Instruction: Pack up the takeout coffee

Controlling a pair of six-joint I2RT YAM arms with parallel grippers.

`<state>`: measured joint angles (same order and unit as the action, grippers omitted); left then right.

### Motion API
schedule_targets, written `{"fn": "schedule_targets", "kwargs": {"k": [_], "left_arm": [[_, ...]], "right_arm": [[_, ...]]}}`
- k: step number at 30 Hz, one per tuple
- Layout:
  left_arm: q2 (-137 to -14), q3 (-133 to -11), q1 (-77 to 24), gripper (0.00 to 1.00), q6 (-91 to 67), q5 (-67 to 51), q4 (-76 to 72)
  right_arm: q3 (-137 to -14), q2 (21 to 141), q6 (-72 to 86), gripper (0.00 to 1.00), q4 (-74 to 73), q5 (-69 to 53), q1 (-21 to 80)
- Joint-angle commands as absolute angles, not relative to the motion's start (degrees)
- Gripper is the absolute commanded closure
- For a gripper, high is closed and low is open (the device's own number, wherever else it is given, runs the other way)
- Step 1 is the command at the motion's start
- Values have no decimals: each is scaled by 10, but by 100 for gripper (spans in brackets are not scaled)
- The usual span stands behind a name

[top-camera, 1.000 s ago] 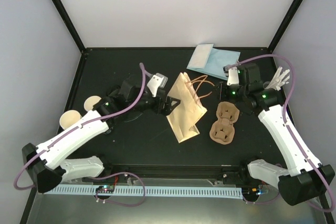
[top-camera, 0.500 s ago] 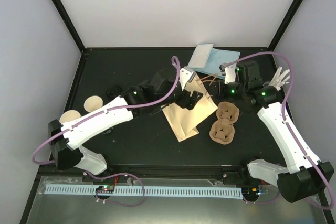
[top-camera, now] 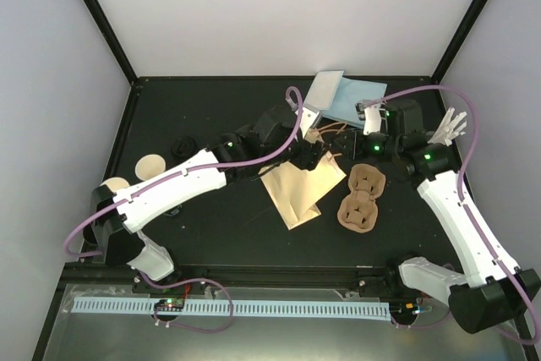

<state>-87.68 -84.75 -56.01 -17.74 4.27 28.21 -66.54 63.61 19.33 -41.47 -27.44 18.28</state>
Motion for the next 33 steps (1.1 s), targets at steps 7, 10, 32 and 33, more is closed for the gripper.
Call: {"fn": "schedule_targets", "kwargs": {"k": [7, 10, 32, 33], "left_arm": [[-856, -845, -561, 27, -187, 62, 257], [-856, -842, -561, 27, -187, 62, 251], [-999, -998, -564, 44, -143, 33, 320], [-1005, -1005, -564, 46, -142, 31, 327]], "right_arm": [[-673, 583, 208, 70, -409, -161, 183], [-660, 560, 216, 70, -401, -114, 182], [-637, 620, 250, 99, -375, -138, 180], [-636, 617, 251, 99, -376, -129, 179]]}}
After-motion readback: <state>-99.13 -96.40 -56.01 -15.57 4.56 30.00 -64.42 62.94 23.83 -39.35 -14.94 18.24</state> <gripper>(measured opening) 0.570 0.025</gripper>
